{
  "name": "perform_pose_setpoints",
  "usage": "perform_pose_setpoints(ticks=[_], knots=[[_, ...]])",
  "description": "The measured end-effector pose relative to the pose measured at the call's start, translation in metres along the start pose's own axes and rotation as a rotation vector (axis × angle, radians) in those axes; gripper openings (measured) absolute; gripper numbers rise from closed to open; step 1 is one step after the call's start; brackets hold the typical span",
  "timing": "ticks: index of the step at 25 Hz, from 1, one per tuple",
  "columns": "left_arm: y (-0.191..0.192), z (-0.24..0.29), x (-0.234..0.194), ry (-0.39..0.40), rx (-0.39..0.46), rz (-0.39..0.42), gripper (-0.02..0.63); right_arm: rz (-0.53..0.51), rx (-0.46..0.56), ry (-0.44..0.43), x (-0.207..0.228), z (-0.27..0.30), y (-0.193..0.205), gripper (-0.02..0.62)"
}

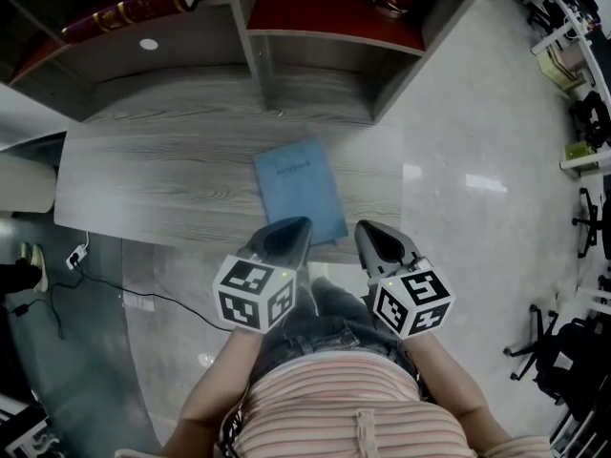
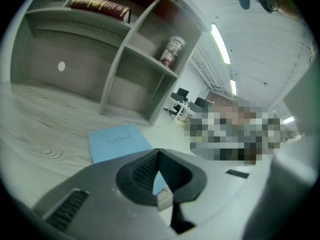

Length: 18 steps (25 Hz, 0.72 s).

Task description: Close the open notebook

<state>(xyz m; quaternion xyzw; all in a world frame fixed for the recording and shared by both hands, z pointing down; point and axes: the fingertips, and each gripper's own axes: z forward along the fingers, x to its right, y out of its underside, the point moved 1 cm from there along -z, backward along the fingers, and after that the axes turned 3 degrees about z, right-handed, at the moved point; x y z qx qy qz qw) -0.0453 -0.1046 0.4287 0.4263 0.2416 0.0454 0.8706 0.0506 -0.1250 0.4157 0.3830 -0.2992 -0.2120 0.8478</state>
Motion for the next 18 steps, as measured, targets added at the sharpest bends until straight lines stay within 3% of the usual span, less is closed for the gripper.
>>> perform_pose_setpoints(ticks=[18], knots=[[0.003,-0.070,-0.035,-0.205,0.122,-0.054,0.012,-0.087,0.019,-0.103,-0.049,0.012,-0.008,0.008]])
